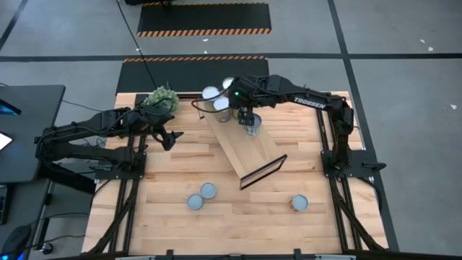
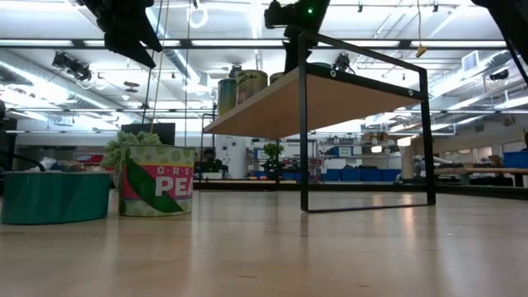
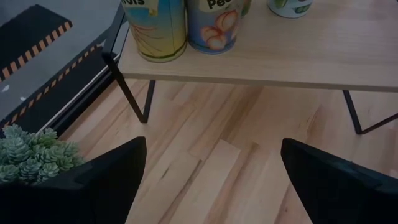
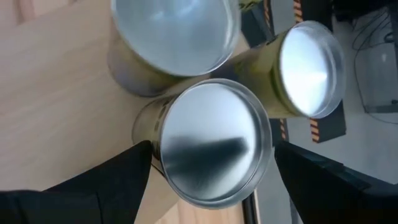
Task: Pick and place cans onto a shelf
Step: Adjust the canned oranges on the shelf to align with the other cans, then adjust the canned mix vegetables on the shelf to align with the other cans
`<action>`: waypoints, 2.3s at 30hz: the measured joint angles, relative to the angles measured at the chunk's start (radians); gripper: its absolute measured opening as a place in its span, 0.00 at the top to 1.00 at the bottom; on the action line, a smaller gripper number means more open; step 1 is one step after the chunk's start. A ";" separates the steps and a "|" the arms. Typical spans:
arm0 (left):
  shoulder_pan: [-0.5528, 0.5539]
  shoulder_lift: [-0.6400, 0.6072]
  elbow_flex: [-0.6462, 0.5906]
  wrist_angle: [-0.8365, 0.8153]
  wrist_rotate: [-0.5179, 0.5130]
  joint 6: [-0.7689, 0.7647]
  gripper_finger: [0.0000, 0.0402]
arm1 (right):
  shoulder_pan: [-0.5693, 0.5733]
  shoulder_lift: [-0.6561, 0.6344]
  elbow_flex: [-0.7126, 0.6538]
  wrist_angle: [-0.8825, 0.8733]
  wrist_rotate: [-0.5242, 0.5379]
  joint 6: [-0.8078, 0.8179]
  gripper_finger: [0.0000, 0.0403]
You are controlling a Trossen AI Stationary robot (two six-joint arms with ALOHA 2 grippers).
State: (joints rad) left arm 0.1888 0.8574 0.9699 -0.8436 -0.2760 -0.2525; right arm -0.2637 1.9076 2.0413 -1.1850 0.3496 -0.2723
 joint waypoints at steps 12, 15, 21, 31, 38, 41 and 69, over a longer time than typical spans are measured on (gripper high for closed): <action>0.000 0.000 0.000 0.000 0.000 -0.001 0.06 | -0.042 0.000 -0.006 0.083 -0.003 -0.035 0.14; 0.000 0.000 0.000 0.001 -0.001 -0.001 0.06 | -0.032 0.000 0.020 0.071 -0.002 -0.031 0.14; 0.000 0.000 0.000 0.001 -0.012 -0.002 0.06 | -0.026 0.000 0.097 -0.056 -0.032 0.007 0.14; 0.000 0.000 0.000 0.002 -0.021 0.010 0.06 | 0.008 -0.037 0.183 -0.267 -0.293 0.095 0.14; 0.000 0.000 0.000 0.010 -0.048 0.060 0.06 | 0.116 -0.041 0.159 -0.301 -0.168 0.048 0.14; 0.000 0.000 0.000 0.010 -0.057 0.066 0.06 | 0.147 -0.039 0.122 -0.309 -0.079 0.047 0.14; 0.000 0.000 0.000 -0.005 -0.080 0.109 0.06 | 0.198 -0.296 -0.513 0.132 0.105 0.275 0.14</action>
State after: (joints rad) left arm 0.1890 0.8574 0.9699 -0.8490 -0.3561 -0.1432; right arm -0.0657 1.6114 1.5280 -1.0525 0.4542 0.0031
